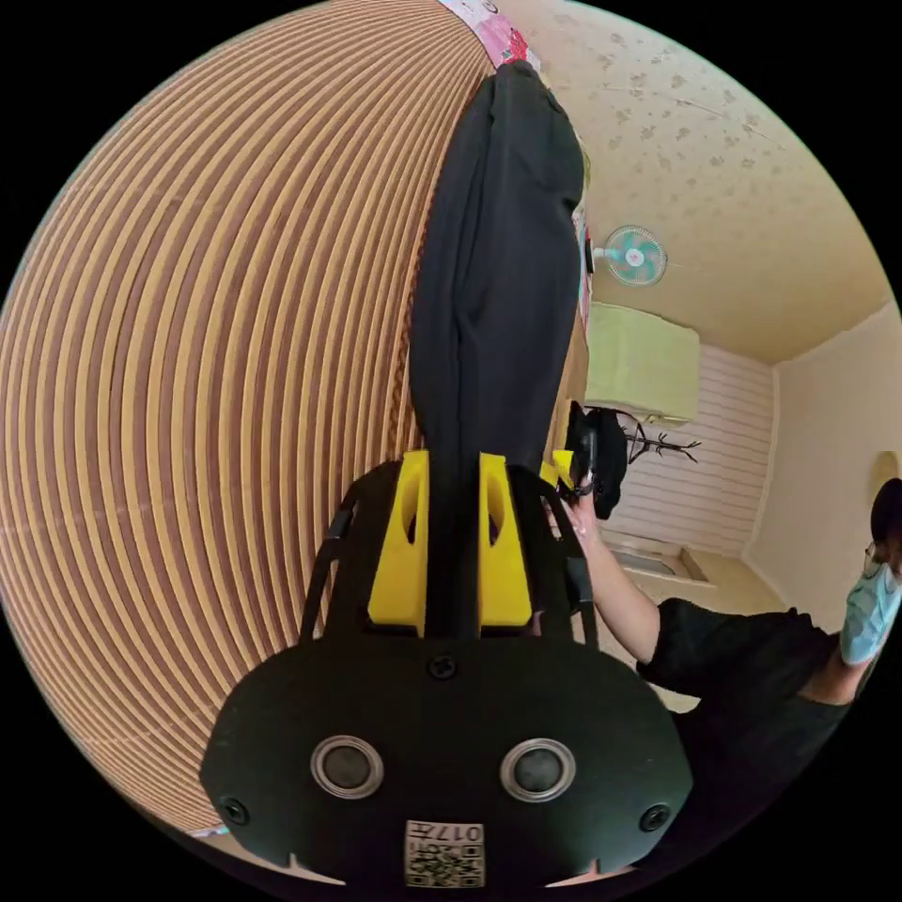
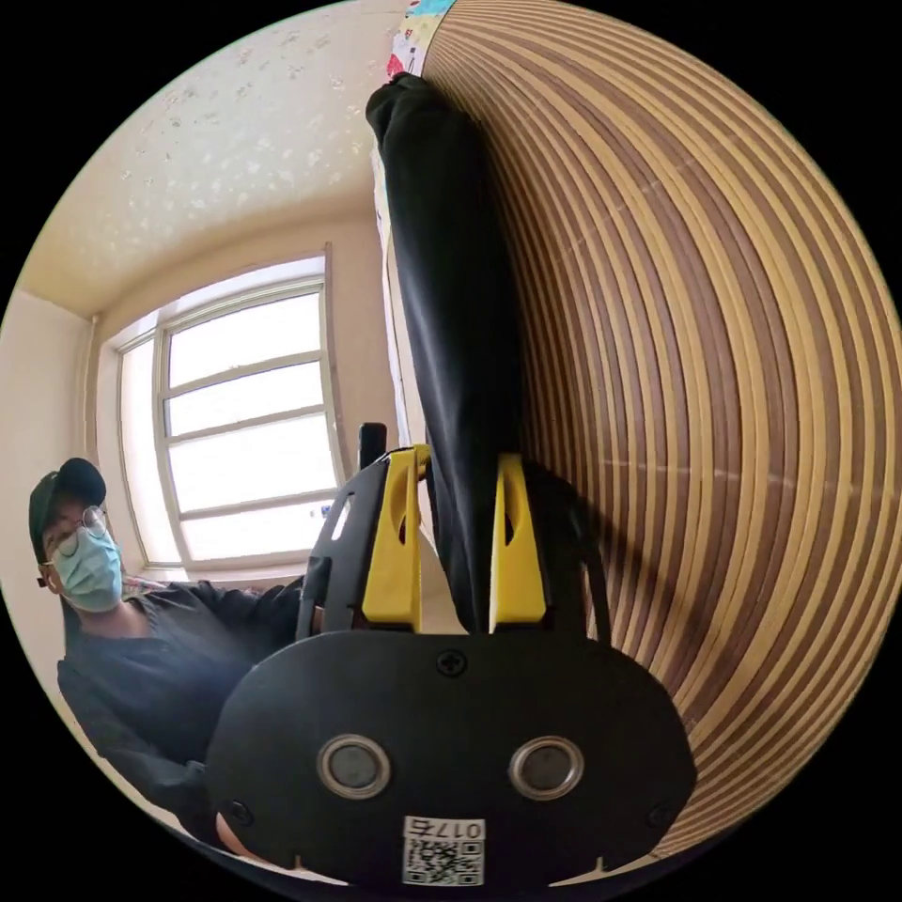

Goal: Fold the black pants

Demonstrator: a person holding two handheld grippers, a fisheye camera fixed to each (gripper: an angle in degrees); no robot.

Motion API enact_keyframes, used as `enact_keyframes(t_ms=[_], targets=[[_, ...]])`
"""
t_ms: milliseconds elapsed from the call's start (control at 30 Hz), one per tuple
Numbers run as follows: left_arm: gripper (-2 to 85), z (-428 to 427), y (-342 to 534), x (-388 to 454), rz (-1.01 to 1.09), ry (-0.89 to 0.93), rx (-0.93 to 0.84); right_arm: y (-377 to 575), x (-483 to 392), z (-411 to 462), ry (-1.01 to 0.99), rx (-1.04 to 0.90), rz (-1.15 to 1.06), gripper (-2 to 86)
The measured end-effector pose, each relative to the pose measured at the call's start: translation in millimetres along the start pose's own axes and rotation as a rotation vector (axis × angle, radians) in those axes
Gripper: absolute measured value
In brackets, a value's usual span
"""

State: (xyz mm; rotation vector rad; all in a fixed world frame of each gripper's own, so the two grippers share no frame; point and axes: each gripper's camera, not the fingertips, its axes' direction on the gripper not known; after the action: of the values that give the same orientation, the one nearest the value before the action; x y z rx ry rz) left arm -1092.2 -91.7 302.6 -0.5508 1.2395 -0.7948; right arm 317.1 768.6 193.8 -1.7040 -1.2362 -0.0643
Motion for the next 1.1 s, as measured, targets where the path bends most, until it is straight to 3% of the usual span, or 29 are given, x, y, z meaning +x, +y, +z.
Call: enact_keyframes(t_ms=[100, 267, 333, 567, 667, 800, 967, 1100], targets=[[5.6, -2.2, -7.7, 4.0, 0.023, 0.059, -0.093, 5.1, -19.5, 0.8, -0.069, -0.037, -0.049, 3.8], [4.7, -71.1, 43.1, 68.4, 0.339, 0.476, -0.032, 85.6, -136.8, -46.7, -0.283, 0.071, -0.333, 0.9], [4.5, -98.4, 72.5, 115.9, 0.476, 0.528, -0.012, 116.5, -199.8, -55.9, -0.269, 0.052, -0.463, 0.6], [4.4, -204.5, 169.5, 345.1, 0.998, 0.506, 0.168, 192.1, -440.0, -95.4, -0.263, 0.119, -1.014, 0.2], [4.3, -237.5, 176.7, 418.8, 1.093, 0.406, 0.26, 180.1, -499.4, -98.6, -0.178, 0.166, -1.036, 0.1], [4.3, -240.9, 137.6, 448.3, 0.97, 0.22, 0.295, 128.7, -510.4, -85.9, 0.014, 0.205, -0.904, 0.1], [4.4, -190.2, 33.2, 403.4, 0.7, 0.117, 0.237, 35.4, -471.7, -39.8, 0.271, 0.214, -0.742, 0.1], [4.5, -147.3, -9.0, 363.6, 0.64, -0.029, 0.229, -4.2, -426.3, 4.5, 0.407, 0.189, -0.658, 0.1]])
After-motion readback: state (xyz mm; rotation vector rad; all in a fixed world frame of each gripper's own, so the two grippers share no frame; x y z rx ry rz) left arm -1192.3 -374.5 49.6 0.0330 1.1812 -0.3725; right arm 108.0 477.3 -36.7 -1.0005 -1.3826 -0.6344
